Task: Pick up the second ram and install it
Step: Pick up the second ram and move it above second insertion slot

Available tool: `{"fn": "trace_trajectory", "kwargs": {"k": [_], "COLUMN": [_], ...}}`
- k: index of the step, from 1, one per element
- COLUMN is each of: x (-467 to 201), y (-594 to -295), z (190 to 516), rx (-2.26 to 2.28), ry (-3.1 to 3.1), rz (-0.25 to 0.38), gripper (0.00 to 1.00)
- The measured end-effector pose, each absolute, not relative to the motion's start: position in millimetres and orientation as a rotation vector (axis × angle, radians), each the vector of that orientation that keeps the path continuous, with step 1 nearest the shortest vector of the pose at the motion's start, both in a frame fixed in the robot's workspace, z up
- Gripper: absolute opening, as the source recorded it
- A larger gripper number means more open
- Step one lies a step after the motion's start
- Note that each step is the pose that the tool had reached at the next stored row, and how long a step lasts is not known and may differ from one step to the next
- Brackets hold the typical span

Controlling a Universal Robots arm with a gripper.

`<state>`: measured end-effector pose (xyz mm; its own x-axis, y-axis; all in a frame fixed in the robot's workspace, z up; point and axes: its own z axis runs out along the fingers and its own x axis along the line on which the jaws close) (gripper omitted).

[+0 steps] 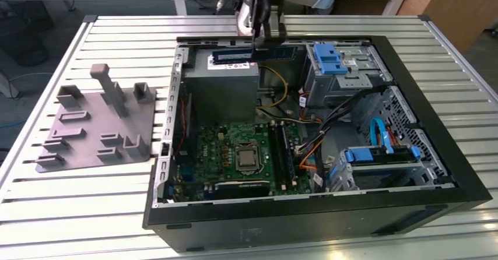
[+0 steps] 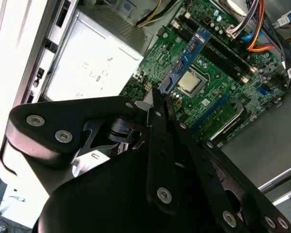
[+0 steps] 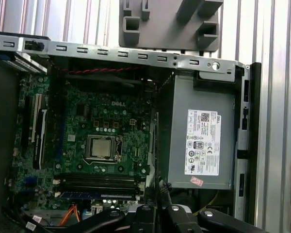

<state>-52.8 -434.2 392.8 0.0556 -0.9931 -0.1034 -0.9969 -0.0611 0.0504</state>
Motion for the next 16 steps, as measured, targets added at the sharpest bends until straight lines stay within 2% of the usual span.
{"fn": "trace_trajectory", "kwargs": {"k": [16], "x": [-18.5], "y": [-434.2], "z": [392.5], "rx": [-2.258], "ry": [2.129], "rz": [0.172], "gripper": [0.14]}}
